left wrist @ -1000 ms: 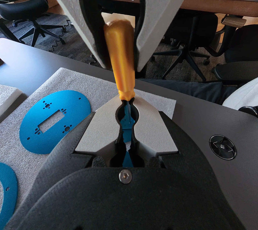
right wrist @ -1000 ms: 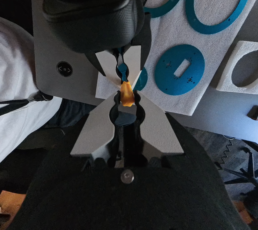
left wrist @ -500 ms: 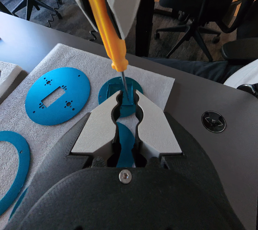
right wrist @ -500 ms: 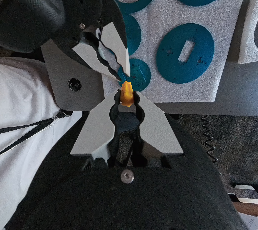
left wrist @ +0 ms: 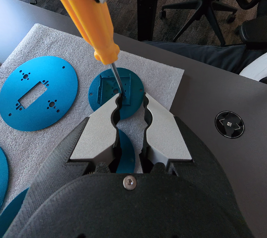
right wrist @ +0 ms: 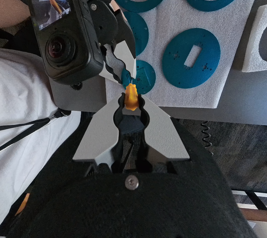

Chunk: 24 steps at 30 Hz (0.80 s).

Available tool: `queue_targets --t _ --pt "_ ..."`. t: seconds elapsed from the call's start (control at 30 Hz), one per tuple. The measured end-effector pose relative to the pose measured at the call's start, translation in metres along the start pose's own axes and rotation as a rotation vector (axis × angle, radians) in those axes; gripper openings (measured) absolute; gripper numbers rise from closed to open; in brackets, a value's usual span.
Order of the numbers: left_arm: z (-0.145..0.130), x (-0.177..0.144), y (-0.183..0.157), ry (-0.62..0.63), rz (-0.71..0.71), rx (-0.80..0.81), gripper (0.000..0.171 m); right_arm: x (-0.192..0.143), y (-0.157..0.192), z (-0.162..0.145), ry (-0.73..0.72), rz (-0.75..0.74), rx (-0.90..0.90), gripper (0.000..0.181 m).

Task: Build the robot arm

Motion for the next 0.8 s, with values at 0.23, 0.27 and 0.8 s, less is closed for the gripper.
queue_targets --t 0.23,0.27,0.8 --pt "0.000 0.000 0.000 0.001 -0.018 -0.014 0.028 0.000 0.000 0.000 0.015 -0.005 -0.019 0.018" --pt "0.000 0.000 0.000 0.000 -0.017 -0.011 0.027 0.000 0.000 0.000 0.018 -0.005 -0.019 0.018" --pt "0.000 -0.001 0.000 -0.045 -0.041 -0.046 0.034 -0.055 -0.031 0.008 -0.101 -0.057 0.012 0.018"
Point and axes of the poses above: each gripper's, where its closed fingertips meet, x out along the fingers, z out of its top, y = z × x across the jaws, the point moved 4 cm from there along -x, back along the fingers, and after that the axes turned 15 degrees about x, right-handed, at the moved point
